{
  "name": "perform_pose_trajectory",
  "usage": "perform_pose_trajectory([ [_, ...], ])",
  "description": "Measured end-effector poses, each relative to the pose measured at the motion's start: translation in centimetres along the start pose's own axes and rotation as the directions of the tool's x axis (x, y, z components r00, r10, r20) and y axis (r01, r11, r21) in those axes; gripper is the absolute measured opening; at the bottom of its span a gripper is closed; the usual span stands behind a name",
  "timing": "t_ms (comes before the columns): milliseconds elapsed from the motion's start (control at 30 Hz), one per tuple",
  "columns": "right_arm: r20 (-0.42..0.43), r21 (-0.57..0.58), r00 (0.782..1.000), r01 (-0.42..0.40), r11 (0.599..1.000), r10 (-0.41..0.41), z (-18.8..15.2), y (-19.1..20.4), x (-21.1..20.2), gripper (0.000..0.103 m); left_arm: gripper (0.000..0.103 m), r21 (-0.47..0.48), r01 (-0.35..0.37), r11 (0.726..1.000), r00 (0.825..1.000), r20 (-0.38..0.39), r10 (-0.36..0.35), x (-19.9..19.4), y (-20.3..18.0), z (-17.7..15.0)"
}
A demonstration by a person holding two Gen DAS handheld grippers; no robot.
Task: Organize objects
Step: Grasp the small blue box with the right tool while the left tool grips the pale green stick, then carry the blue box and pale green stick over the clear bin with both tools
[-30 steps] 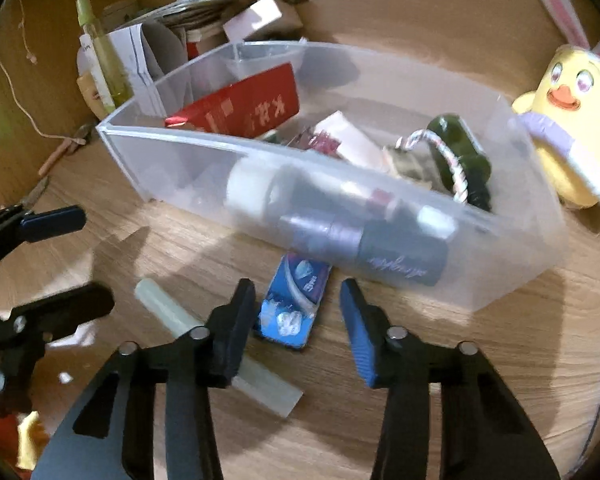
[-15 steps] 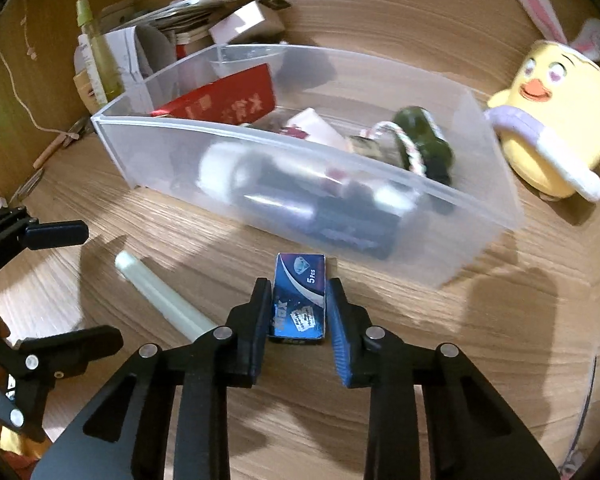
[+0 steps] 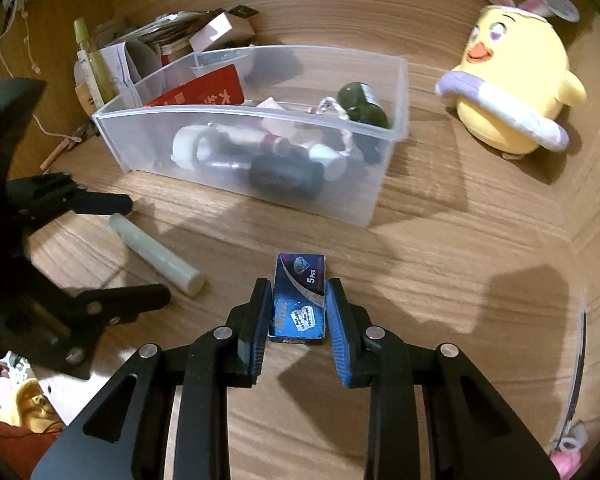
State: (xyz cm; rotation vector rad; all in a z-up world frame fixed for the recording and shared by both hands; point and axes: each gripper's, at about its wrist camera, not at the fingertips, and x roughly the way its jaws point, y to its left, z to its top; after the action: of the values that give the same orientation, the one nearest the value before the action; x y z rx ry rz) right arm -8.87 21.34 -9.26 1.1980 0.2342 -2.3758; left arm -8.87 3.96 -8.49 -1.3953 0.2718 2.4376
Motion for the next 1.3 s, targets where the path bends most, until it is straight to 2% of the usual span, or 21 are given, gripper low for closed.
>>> perform_pose_trajectory([
  [33,0.002,0.007,1.0,-0.002,1.0,0.002,-0.2,-0.3,-0.2,0.025,0.091,-0.006,0.005,1.0,1.0,0.0,-0.005,0.0,0.1,0.1],
  [133,0.004,0.026,1.0,-0.013,1.0,0.013,-0.6,-0.8,-0.4,0.025,0.074,-0.017,0.01,1.0,1.0,0.009,-0.01,0.0,0.5,0.2],
  [267,0.01,0.03,1.0,-0.023,0.999,0.022,-0.6,-0.8,-0.4,0.025,0.062,-0.004,0.018,1.0,1.0,0.011,-0.018,-0.1,0.6,0.3],
  [400,0.017,0.024,0.999,-0.032,0.999,0.031,-0.5,-0.5,-0.5,0.025,0.04,0.019,0.035,0.999,0.999,0.008,-0.036,-0.4,0.3,0.2],
  [467,0.019,0.023,0.999,-0.036,0.999,0.036,-0.5,-0.4,-0.6,0.025,0.033,0.028,0.05,0.998,0.999,0.005,-0.05,-0.9,0.0,-0.1],
  [667,0.024,0.021,0.998,-0.05,0.999,0.05,-0.4,0.0,-0.5,0.025,0.032,0.061,0.071,0.996,0.997,0.01,-0.072,-0.5,-1.5,0.5],
  [767,0.03,0.022,0.998,-0.053,0.998,0.052,-0.4,0.3,-0.6,0.025,0.015,0.074,0.073,0.995,0.997,0.025,-0.075,-0.1,-2.3,1.0],
  [933,0.052,0.029,0.997,-0.057,0.998,0.055,-0.4,0.5,-1.4,0.025,0.015,0.083,0.058,0.995,0.997,0.048,-0.062,-0.4,-3.0,0.4],
  [1067,0.069,0.042,0.995,-0.072,0.997,0.069,-0.2,0.5,-1.8,0.025,0.015,0.038,0.071,0.997,0.995,0.07,-0.074,-1.3,-2.4,0.1],
  [1300,0.112,0.023,0.991,-0.074,0.997,0.071,0.5,1.2,-2.9,0.025,0.015,-0.019,0.058,0.998,0.985,0.162,-0.054,-4.6,-1.0,0.2],
])
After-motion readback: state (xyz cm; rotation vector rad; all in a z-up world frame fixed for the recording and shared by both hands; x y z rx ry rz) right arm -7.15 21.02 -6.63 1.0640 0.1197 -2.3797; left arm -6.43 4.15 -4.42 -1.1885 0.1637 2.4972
